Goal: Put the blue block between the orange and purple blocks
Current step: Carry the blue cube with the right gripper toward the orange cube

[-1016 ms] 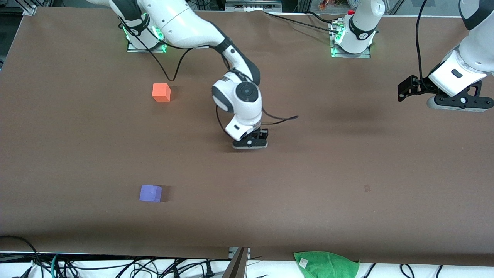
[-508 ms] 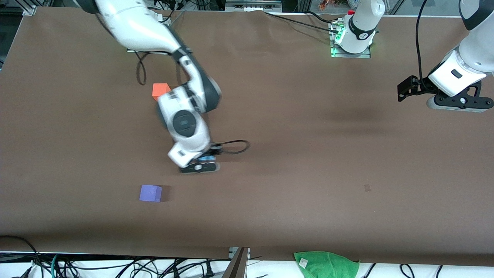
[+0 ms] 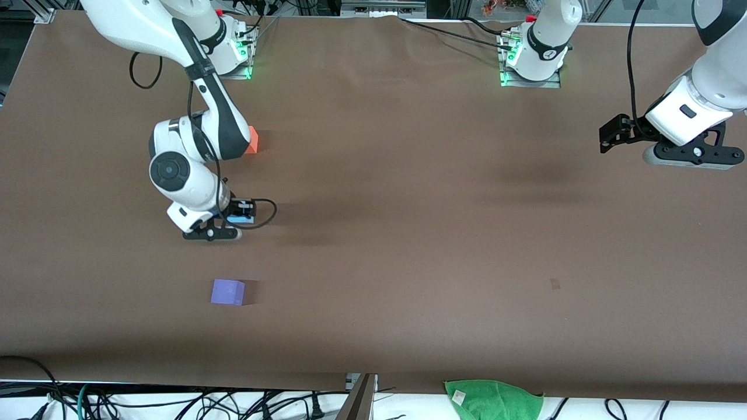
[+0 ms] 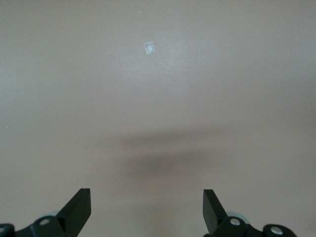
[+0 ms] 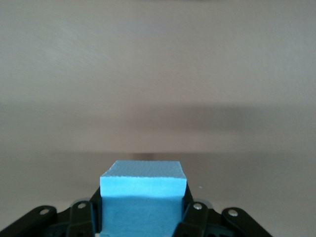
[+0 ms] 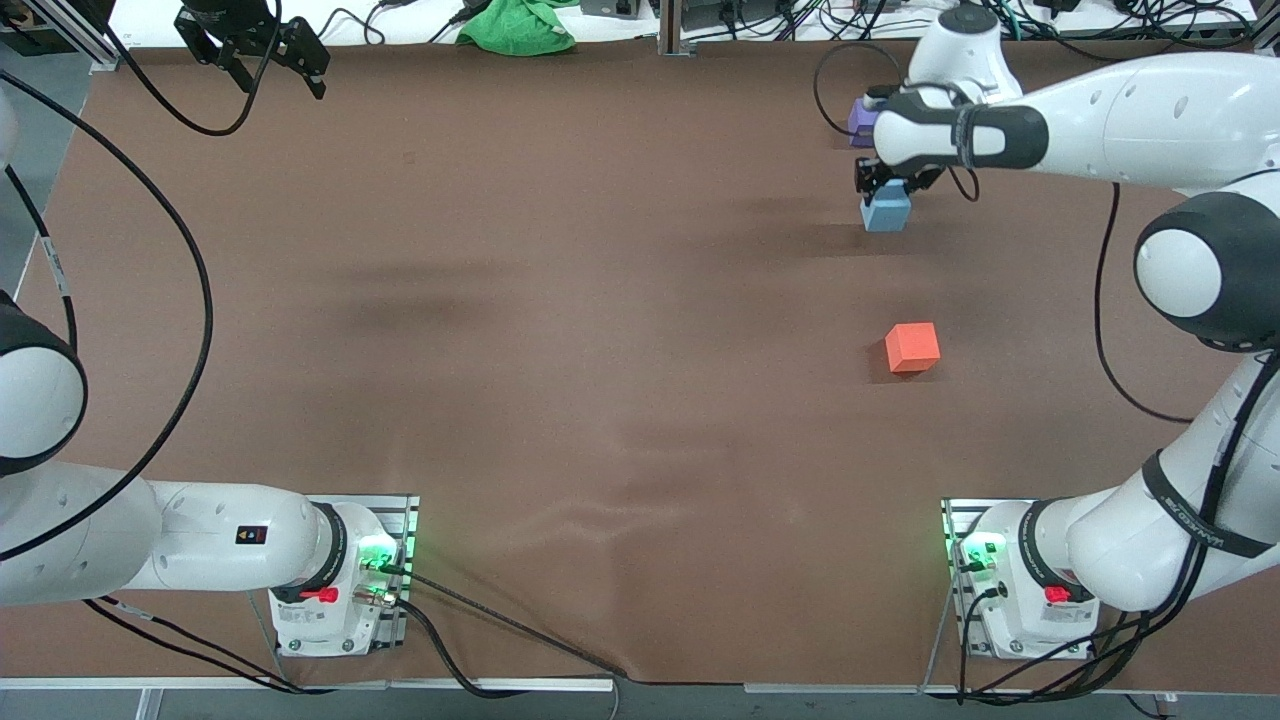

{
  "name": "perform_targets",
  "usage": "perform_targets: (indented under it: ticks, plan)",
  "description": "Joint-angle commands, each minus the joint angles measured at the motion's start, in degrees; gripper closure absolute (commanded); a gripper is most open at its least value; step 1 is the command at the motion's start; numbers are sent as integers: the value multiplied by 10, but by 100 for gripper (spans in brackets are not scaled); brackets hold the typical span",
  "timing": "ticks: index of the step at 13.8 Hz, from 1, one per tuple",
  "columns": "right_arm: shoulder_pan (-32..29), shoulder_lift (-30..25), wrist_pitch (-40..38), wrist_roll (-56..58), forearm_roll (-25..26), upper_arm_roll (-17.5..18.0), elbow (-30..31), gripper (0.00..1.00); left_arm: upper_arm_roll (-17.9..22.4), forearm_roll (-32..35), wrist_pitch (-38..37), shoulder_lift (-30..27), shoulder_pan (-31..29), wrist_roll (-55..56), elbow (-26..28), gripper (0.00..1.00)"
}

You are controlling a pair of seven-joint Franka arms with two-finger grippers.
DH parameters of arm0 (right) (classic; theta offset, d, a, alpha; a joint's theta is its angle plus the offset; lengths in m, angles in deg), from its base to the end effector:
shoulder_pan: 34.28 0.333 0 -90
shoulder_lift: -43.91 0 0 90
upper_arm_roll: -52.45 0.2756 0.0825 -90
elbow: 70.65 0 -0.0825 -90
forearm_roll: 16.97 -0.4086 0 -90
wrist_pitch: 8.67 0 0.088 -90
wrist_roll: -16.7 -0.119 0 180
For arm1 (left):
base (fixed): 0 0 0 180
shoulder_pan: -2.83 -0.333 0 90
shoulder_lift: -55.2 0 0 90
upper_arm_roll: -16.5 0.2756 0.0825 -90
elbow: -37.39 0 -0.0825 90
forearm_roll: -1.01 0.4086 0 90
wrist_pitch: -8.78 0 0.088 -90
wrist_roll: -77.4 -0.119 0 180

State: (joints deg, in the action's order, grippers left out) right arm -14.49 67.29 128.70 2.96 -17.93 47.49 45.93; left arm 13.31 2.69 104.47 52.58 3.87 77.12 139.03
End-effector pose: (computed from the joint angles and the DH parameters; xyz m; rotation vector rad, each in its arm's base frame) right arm 0.5744 0.1510 0.1715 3.1076 0.0198 -0.0566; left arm 0.5659 -0.0390 0.5056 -3.1041 0.1279 0.0887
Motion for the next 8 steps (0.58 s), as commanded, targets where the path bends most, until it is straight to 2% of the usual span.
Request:
perform_targets:
  ticks: [1,6,8]
  plan:
    - [3,-12,98,-3,-7,-10,79,98,0,5,-13,7,5,5,-17,0]
    - [0,7,133,-23,-10,-9,78,95,0,4,-13,7,5,6,-17,0]
    - [0,12,139,-36,-9,-7,77,91,0,4,-13,8,4,5,-17,0]
